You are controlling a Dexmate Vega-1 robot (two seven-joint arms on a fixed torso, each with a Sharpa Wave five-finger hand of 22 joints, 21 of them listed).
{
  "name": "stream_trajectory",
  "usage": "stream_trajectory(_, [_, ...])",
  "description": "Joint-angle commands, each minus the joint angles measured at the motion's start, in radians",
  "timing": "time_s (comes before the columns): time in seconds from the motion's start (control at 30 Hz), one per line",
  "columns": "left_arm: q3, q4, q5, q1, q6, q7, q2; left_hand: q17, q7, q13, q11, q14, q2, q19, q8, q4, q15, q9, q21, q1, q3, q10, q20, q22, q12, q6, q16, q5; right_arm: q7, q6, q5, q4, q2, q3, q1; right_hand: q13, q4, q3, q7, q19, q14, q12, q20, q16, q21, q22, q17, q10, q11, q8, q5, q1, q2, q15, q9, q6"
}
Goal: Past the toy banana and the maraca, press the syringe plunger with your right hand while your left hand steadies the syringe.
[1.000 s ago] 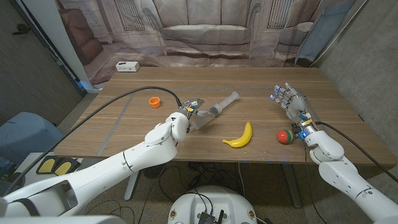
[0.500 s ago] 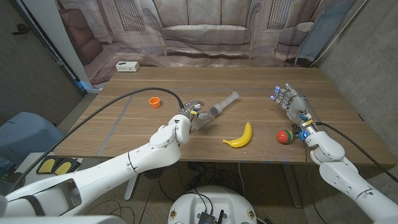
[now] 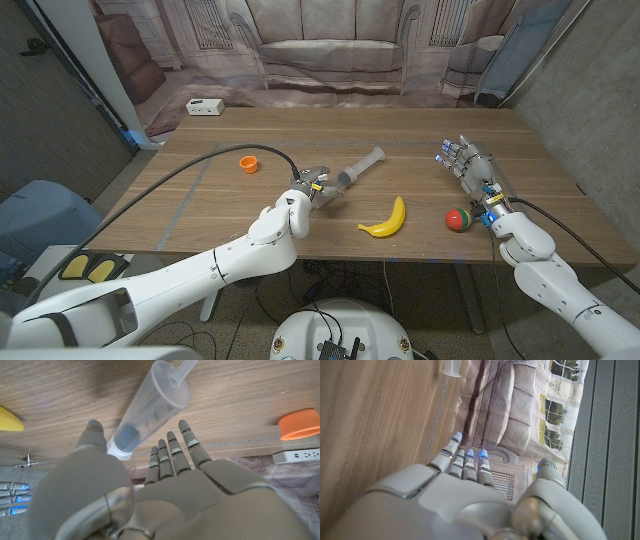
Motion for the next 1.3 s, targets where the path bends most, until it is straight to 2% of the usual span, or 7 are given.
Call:
stream_trajectory(0.03, [0.008, 0.018, 0.001, -0.002, -0.008, -0.008, -0.010, 0.001, -0.003, 0.003, -0.003, 0.005, -0.007, 0.001, 0.002, 0.004, 0.000, 0.001, 0.002, -0.004, 0.001, 0.003, 0.008, 0.003, 0.002, 0.013, -0.003, 0.000, -0.001, -0.003, 0.003, 0.002, 0.003, 0.000, -0.004, 0.002, 0.002, 0.002, -0.001, 0.006, 0.006, -0.003, 0.000, -0.003, -0.006, 0.005, 0.003, 0.007, -0.001, 0.005, 0.004, 0.007, 0.000, 0.002, 0.005, 0.009])
stream_trajectory(0.2, [0.018, 0.023, 0.018, -0.004, 0.022, -0.001, -0.020, 0.001, -0.003, 0.004, -0.005, 0.008, -0.002, -0.002, 0.002, 0.001, 0.001, 0.001, 0.000, 0.004, 0.006, 0.007, 0.011, 0.003, 0.002, 0.016, -0.003, 0.002, -0.001, -0.004, 0.004, 0.002, 0.005, -0.001, -0.004, 0.002, 0.002, 0.001, -0.002, 0.007, 0.007, -0.003, 0.000, -0.003, -0.006, 0.006, 0.004, 0.008, -0.002, 0.006, 0.004, 0.007, 0.000, 0.003, 0.005, 0.010])
stream_trajectory(0.7, [0.026, 0.050, 0.005, -0.015, 0.023, -0.004, -0.031, 0.000, -0.005, 0.004, -0.008, 0.014, 0.003, 0.000, 0.003, -0.003, -0.004, 0.001, -0.001, 0.015, 0.014, 0.014, 0.015, 0.003, 0.003, 0.023, -0.005, 0.004, 0.010, -0.011, 0.014, 0.012, 0.008, -0.006, 0.007, 0.002, 0.003, 0.000, -0.001, 0.010, 0.008, -0.003, 0.000, -0.004, -0.007, 0.006, 0.004, 0.010, -0.003, 0.004, 0.003, 0.006, 0.001, 0.002, 0.005, 0.008])
stream_trajectory(1.07, [0.028, 0.112, -0.032, -0.022, -0.001, 0.005, -0.055, -0.001, -0.009, 0.004, -0.016, 0.023, 0.010, 0.004, 0.003, -0.007, -0.009, 0.002, -0.002, 0.029, 0.023, 0.023, 0.017, 0.003, 0.004, 0.030, -0.005, 0.006, 0.012, -0.011, 0.016, 0.013, 0.010, -0.007, 0.008, 0.002, 0.003, 0.000, -0.001, 0.011, 0.009, -0.004, 0.001, -0.005, -0.008, 0.006, 0.004, 0.011, -0.003, 0.004, 0.003, 0.007, 0.001, 0.001, 0.005, 0.009])
stream_trajectory(1.17, [0.023, 0.121, -0.041, -0.018, -0.009, 0.018, -0.062, -0.001, -0.015, 0.004, -0.017, 0.039, 0.015, 0.019, 0.007, -0.014, -0.019, 0.002, 0.002, 0.047, 0.033, 0.033, 0.011, 0.003, 0.006, 0.044, -0.002, 0.007, 0.010, -0.012, 0.016, 0.011, 0.009, -0.006, 0.006, 0.002, 0.003, 0.000, -0.001, 0.011, 0.009, -0.004, 0.001, -0.005, -0.008, 0.006, 0.004, 0.011, -0.003, 0.004, 0.003, 0.007, 0.001, 0.001, 0.005, 0.009])
stream_trajectory(1.3, [0.019, 0.128, -0.045, -0.014, -0.005, 0.039, -0.075, -0.005, -0.010, 0.006, -0.037, 0.099, 0.025, 0.089, 0.016, -0.036, -0.038, 0.002, 0.025, 0.138, 0.072, 0.088, -0.012, 0.002, 0.020, 0.094, 0.006, 0.011, 0.010, -0.009, 0.014, 0.012, 0.010, -0.005, 0.006, 0.002, 0.003, 0.000, -0.002, 0.011, 0.009, -0.004, 0.001, -0.005, -0.008, 0.006, 0.005, 0.010, -0.003, 0.004, 0.003, 0.007, 0.002, 0.002, 0.005, 0.009])
